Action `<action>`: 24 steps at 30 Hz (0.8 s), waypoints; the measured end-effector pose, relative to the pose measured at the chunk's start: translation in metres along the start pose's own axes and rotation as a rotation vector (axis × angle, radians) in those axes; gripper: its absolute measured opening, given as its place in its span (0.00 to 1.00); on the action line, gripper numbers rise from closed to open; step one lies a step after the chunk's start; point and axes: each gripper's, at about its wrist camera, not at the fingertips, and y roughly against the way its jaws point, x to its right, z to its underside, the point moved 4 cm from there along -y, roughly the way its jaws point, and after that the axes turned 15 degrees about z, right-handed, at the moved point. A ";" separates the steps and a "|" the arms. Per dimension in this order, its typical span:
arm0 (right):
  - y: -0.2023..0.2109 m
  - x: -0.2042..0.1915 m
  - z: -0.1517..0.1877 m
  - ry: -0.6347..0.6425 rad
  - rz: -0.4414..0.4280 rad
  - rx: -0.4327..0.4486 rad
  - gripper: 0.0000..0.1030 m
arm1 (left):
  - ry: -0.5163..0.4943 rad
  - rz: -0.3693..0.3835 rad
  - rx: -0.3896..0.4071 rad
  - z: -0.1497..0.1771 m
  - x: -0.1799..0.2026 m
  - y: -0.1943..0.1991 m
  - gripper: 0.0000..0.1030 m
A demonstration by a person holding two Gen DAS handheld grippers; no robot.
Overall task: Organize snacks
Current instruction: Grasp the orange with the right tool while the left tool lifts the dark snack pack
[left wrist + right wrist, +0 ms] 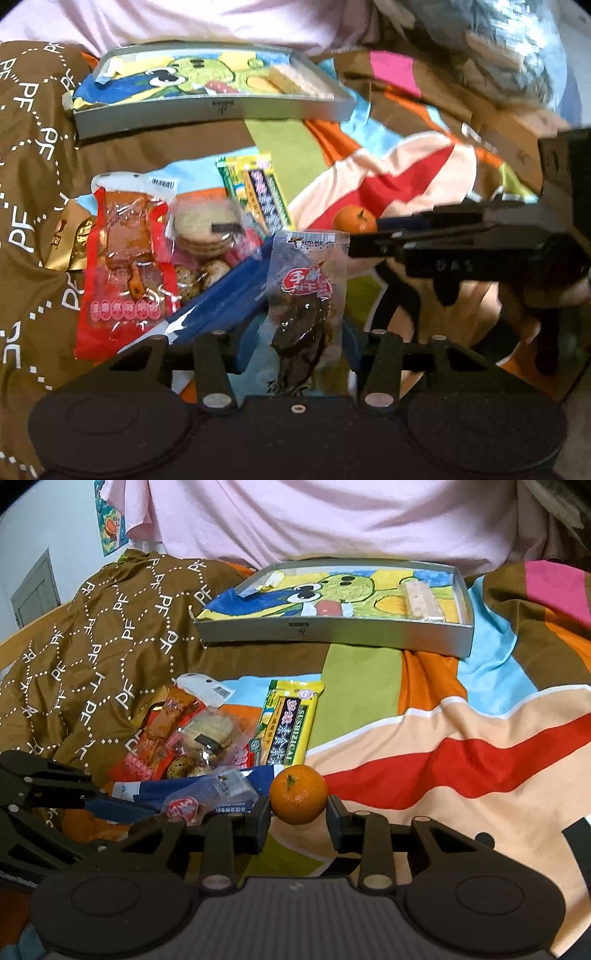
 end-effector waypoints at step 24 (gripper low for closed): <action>-0.013 0.052 -0.075 -0.132 0.163 0.298 0.36 | 0.172 -0.065 0.366 -0.137 -0.008 -0.022 0.48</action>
